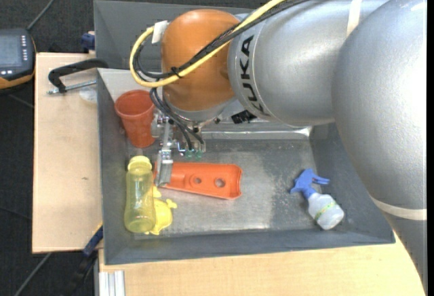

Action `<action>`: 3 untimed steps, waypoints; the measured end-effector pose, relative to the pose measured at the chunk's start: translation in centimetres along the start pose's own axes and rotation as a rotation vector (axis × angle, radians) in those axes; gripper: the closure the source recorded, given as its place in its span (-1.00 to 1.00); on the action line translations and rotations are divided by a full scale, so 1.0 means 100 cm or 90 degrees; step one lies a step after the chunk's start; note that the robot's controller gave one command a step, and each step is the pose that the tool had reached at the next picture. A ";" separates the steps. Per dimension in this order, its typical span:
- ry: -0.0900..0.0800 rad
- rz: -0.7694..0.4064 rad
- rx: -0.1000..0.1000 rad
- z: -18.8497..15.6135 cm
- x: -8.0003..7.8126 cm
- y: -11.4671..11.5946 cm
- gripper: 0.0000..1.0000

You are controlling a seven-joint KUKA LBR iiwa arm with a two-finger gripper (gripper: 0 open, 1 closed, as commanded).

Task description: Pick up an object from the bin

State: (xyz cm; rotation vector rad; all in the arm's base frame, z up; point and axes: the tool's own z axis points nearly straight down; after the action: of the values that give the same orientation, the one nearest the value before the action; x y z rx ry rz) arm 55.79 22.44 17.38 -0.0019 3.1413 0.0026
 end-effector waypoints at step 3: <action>0.000 -0.347 -0.002 0.037 0.051 -0.078 -1.00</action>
Offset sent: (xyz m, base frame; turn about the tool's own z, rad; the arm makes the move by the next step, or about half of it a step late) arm -0.0627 -0.0440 -0.0689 -0.6554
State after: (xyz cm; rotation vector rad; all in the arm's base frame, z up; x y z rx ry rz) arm 50.75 14.63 13.69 -0.8482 3.0236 0.0083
